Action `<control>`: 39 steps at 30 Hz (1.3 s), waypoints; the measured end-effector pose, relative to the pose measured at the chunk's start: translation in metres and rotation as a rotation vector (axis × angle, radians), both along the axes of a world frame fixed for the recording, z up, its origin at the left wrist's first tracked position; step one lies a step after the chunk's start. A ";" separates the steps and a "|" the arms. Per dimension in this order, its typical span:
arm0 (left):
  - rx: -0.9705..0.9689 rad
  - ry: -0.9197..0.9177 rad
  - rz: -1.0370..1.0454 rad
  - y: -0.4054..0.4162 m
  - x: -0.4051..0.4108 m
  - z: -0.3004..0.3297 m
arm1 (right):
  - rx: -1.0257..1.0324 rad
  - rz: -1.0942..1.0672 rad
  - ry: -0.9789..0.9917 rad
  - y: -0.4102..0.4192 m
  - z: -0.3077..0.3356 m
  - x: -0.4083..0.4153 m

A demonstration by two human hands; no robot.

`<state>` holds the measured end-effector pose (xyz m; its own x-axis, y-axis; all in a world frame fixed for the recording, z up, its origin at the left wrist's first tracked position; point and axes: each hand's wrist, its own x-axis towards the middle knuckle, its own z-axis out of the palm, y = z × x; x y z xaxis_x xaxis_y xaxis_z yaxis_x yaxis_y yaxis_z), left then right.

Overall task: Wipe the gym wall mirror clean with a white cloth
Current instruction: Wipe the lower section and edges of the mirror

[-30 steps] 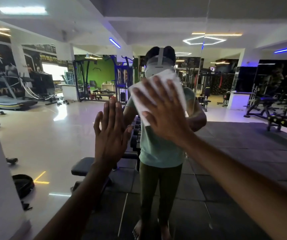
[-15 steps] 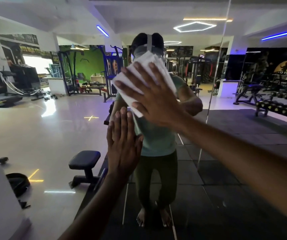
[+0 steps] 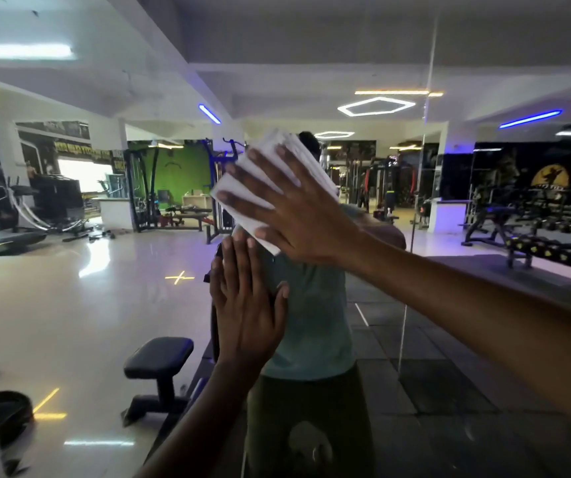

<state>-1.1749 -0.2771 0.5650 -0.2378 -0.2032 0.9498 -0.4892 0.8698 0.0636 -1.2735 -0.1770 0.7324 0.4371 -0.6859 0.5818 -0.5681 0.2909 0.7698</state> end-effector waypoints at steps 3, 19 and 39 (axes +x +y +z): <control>-0.048 0.047 0.030 -0.005 -0.004 0.000 | -0.067 -0.032 -0.059 0.038 -0.026 -0.034; -0.306 0.108 0.020 -0.033 0.003 -0.061 | -0.502 0.038 -0.219 0.023 -0.114 -0.050; -0.321 0.068 0.129 -0.077 0.034 -0.127 | -0.419 -0.061 -0.169 0.007 -0.170 -0.015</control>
